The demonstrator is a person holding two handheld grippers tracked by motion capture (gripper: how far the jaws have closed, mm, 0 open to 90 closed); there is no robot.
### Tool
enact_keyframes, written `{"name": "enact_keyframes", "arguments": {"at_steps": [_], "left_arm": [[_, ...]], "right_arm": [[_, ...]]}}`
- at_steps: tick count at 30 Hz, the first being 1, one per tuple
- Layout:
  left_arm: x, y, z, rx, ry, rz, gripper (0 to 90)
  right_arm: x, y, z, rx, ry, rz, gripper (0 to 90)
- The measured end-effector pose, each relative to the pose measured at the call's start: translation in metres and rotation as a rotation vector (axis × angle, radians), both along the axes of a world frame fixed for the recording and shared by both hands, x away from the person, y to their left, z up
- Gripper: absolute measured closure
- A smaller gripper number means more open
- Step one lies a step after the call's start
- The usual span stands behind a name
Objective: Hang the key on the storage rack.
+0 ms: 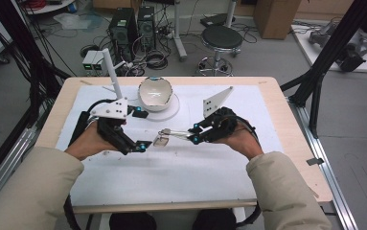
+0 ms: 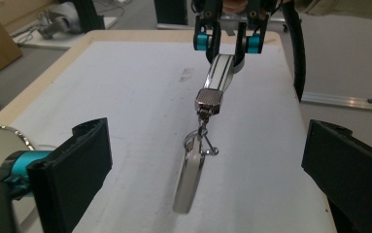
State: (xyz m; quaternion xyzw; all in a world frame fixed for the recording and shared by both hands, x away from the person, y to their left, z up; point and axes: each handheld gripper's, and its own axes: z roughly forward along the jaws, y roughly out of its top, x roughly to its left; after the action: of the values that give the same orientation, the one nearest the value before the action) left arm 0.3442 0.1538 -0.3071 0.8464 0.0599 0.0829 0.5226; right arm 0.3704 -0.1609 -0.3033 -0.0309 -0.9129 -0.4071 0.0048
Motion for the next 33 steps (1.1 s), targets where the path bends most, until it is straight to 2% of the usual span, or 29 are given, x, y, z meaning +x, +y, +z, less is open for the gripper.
{"name": "enact_keyframes", "arguments": {"at_steps": [3,6,9,13,23,33], "left_arm": [[0.0,-0.011,-0.004,0.027,0.008,-0.026,4.5],[0.001,-0.019,-0.008,0.055,0.013,-0.048,7.1],[0.0,-0.026,-0.01,0.061,0.023,-0.071,9.2],[-0.002,-0.033,-0.013,0.091,0.026,-0.097,13.5],[-0.002,-0.038,-0.017,0.143,0.055,-0.161,38.3],[-0.002,-0.038,-0.018,0.182,0.041,-0.164,58.4]], "right_arm": [[-0.003,0.007,-0.001,0.002,-0.012,0.037,74.2],[-0.003,0.009,-0.001,-0.008,-0.002,0.048,74.2],[-0.004,0.011,-0.003,-0.012,0.003,0.058,74.2],[-0.004,0.014,-0.005,-0.022,0.01,0.068,74.2],[-0.007,0.019,-0.008,-0.04,0.013,0.092,74.2],[-0.007,0.02,-0.009,-0.043,0.013,0.104,74.1]]}}
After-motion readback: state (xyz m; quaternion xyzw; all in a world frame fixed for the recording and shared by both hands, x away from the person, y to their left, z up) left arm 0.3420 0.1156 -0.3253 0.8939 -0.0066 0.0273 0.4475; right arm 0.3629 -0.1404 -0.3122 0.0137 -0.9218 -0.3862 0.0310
